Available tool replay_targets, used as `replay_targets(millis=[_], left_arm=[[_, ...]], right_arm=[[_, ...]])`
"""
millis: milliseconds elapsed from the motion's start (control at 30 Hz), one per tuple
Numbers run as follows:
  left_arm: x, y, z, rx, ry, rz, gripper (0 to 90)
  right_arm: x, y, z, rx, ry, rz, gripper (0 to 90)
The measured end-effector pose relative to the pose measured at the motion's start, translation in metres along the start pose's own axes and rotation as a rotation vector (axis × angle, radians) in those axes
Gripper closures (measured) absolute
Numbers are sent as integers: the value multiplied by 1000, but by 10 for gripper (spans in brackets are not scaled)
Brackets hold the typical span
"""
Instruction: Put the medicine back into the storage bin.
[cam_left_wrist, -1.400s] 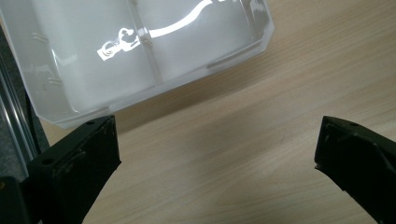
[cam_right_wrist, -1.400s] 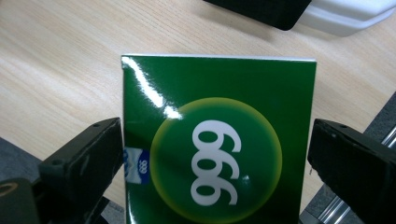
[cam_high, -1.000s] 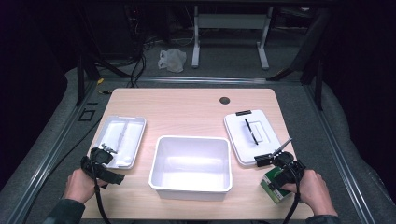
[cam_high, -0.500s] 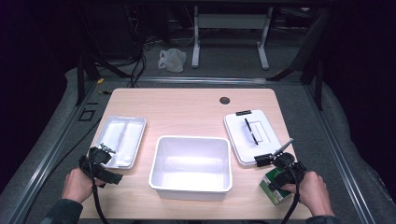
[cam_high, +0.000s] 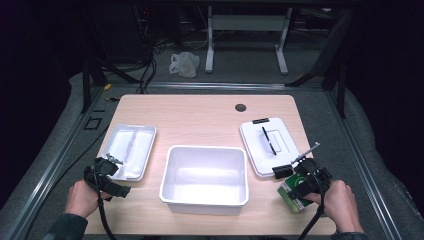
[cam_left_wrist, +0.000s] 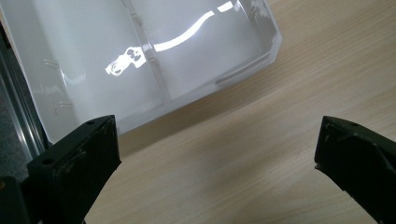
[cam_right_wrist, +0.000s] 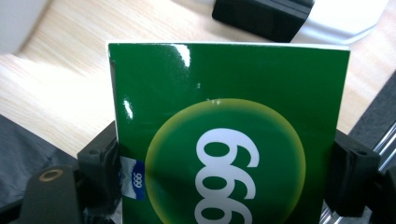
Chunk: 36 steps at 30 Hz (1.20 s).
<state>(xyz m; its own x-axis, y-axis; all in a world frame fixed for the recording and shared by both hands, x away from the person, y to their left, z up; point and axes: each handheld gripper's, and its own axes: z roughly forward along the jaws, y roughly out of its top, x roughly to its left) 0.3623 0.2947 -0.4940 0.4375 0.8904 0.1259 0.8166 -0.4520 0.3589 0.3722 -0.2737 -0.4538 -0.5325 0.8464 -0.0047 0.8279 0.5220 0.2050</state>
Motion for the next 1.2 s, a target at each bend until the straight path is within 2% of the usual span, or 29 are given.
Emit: replay_targets(millis=[300,667,700,767,800,867,1133,1200], left_arm=[[-1,0,-2,-6,-3,4,0],[-2,1,-1,-4,-12,10,0],[-1,1,-1,-3,-11,3,0],[-1,1,-1,-2,-11,3,1],[-1,1,-1,-2,-11,2,0],[-1,1,-1,-2,-7,1,1],[-1,1,-1,-1,-10,6,0],[-1,1,-1,0,-13,3,1]], right_arm=[[6,10,-30,-54,2,-46,174],[5,30,-60,-65,-31,-97,174],[5,34,-65,-75,-31,-119,174],[5,36,-67,-78,-26,-127,174],[6,40,-71,-68,-22,-151,174],[6,44,-72,-64,-29,-167,174],[8,59,-80,-75,-23,-197,174],[13,68,-85,-77,-31,-239,174]])
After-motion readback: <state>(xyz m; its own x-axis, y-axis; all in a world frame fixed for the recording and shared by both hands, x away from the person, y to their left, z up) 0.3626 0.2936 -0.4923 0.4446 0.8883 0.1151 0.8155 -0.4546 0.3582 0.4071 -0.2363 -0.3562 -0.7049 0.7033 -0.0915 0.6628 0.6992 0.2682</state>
